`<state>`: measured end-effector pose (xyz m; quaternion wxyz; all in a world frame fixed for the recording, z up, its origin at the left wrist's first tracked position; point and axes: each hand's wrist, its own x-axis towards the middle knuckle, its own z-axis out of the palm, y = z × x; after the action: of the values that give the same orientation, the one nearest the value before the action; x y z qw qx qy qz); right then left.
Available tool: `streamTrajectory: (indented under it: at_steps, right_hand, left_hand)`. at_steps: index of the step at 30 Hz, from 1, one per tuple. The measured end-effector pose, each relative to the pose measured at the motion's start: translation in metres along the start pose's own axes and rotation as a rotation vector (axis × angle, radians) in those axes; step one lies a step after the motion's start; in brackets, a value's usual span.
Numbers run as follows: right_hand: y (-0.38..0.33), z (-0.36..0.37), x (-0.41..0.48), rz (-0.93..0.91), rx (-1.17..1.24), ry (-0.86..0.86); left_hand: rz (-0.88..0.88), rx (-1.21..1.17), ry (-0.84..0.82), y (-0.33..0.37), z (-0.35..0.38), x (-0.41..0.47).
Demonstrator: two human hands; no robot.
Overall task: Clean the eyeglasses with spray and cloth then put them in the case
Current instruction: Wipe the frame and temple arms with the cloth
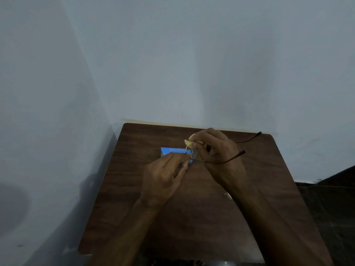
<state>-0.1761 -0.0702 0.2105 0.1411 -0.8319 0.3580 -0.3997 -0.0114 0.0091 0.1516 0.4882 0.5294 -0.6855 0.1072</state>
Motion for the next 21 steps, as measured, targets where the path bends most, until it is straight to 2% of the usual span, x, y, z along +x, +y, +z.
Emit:
streamTrajectory:
  at_steps: [5, 9, 15, 18, 21]
  right_hand:
    - [-0.009, 0.004, -0.01, -0.019, 0.17, -0.053]
    - [0.001, 0.005, -0.009, 0.079, 0.074, -0.011]
    - [-0.023, 0.01, -0.028, 0.077, 0.015, 0.026]
    - [-0.023, 0.012, -0.034, 0.072, 0.003, 0.03]
    - [-0.016, 0.013, -0.042, 0.024, -0.123, -0.018]
  left_hand:
    - [-0.053, -0.046, 0.016, -0.001, 0.003, -0.005]
    - [-0.159, -0.113, 0.036, 0.005, 0.004, -0.005]
    - [-0.405, -0.296, 0.106, 0.009, 0.003, 0.003]
    - [-0.452, -0.325, 0.113, 0.013, 0.002, 0.002]
    - [-0.548, -0.353, 0.156, 0.015, 0.003, -0.002]
